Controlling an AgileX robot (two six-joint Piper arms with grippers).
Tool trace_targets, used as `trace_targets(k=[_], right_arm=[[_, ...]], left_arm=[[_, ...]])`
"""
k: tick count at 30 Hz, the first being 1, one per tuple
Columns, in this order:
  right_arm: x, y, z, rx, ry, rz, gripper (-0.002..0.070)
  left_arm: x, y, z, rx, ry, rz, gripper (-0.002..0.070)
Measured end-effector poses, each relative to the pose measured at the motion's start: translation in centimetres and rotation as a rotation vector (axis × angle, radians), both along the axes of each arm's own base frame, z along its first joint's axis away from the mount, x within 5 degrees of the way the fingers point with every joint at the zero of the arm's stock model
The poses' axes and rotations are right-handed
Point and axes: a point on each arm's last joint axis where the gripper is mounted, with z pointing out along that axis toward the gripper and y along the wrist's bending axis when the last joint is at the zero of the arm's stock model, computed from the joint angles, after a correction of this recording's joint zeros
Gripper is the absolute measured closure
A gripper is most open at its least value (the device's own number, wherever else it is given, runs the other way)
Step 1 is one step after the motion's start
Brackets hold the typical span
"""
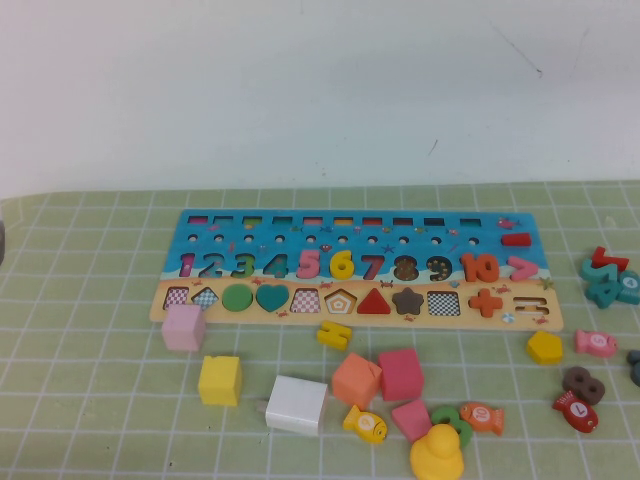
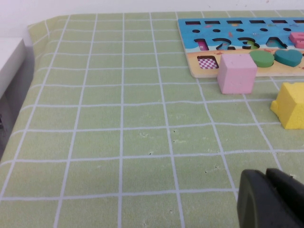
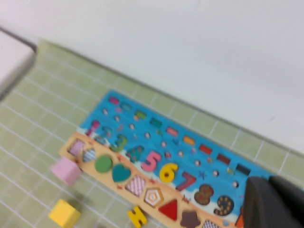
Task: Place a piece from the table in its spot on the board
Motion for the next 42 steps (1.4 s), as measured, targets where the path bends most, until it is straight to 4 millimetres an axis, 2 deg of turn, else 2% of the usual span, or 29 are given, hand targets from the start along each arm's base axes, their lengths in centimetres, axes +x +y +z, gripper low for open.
trace_targets(k=[6,11,14,20,25,26,27,32,36,42], right_arm=[[-7.5,-4.0,5.5,0.102,-0.169,0.008,0.0678],[-12.9,-6.8,8.2,0.166,-0.281,0.013,0.0678],[-15.5,-8.4,8.4,0.168,-0.314,0.008,0.0677],[-20.2,-12.7,6.9,0.16,-0.432,-0.155,0.0678],[-23.4,-15.0,1.5,0.158,-0.401,-0.27,0.0678],[-24.0,-15.4,-1.1,0.15,-0.392,-0.327,0.0678],[-24.1,-15.5,-2.7,0.143,-0.393,-0.351,0.0678],[-23.6,-15.8,-10.5,0.134,-0.475,-0.449,0.0678],[-23.0,-15.5,-16.1,0.211,-0.564,-0.491,0.0678],[-21.9,-15.4,-23.6,0.215,-0.439,-0.518,0.0678]], left_arm=[[0.0,0.0,0.0,0.0,0.0,0.0,0.0677],[0.0,0.0,0.0,-0.002,0.0,0.001,0.0677],[0.0,0.0,0.0,-0.003,0.0,0.001,0.0677],[0.0,0.0,0.0,-0.003,0.0,0.001,0.0677],[0.0,0.0,0.0,-0.003,0.0,0.001,0.0677],[0.0,0.0,0.0,-0.003,0.0,0.001,0.0677],[0.0,0.0,0.0,-0.003,0.0,0.001,0.0677],[0.0,0.0,0.0,-0.003,0.0,0.001,0.0677],[0.0,0.0,0.0,-0.003,0.0,0.001,0.0677],[0.0,0.0,0.0,-0.003,0.0,0.001,0.0677]])
